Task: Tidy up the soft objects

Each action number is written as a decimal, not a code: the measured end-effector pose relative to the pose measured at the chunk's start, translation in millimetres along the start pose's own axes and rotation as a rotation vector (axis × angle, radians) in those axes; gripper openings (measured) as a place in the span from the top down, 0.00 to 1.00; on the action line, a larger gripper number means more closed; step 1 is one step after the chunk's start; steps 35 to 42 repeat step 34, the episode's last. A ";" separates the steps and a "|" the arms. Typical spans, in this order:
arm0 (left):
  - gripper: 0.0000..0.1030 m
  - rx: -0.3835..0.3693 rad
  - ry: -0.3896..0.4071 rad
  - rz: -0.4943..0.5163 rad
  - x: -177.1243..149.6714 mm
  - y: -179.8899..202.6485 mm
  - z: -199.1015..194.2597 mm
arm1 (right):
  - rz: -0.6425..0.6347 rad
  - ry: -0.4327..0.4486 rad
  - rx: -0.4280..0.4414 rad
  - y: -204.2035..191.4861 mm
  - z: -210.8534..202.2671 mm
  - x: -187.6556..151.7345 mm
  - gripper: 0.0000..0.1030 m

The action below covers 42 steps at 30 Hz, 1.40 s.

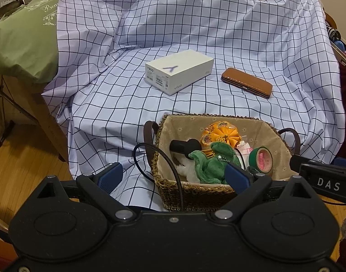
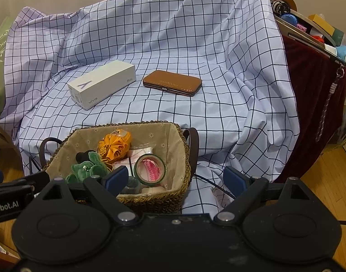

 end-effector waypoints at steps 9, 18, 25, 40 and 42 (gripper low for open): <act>0.09 0.004 -0.001 -0.003 -0.5 -1.2 0.6 | -0.001 0.000 0.000 0.0 0.1 0.2 0.12; 0.09 0.005 -0.002 -0.001 -0.4 -1.4 0.6 | 0.000 0.000 0.000 -0.2 0.2 0.3 0.12; 0.09 0.004 -0.003 0.000 -0.8 -2.3 1.5 | 0.001 0.000 -0.001 -0.4 0.4 0.6 0.12; 0.09 0.022 0.011 0.000 -0.6 -3.5 0.6 | 0.001 -0.001 0.000 -1.8 0.2 -1.7 0.12; 0.09 0.022 0.011 0.000 -0.6 -3.5 0.6 | 0.001 -0.001 0.000 -1.8 0.2 -1.7 0.12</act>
Point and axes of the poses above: each gripper's, at about its wrist camera, not at the fingertips, and z roughly the way its jaws point, y to its right, x to its top, the point moved 6 cm from there along z, roughly the way its jaws point, and after that the axes turned 12 degrees about x, right-handed, at the moved point
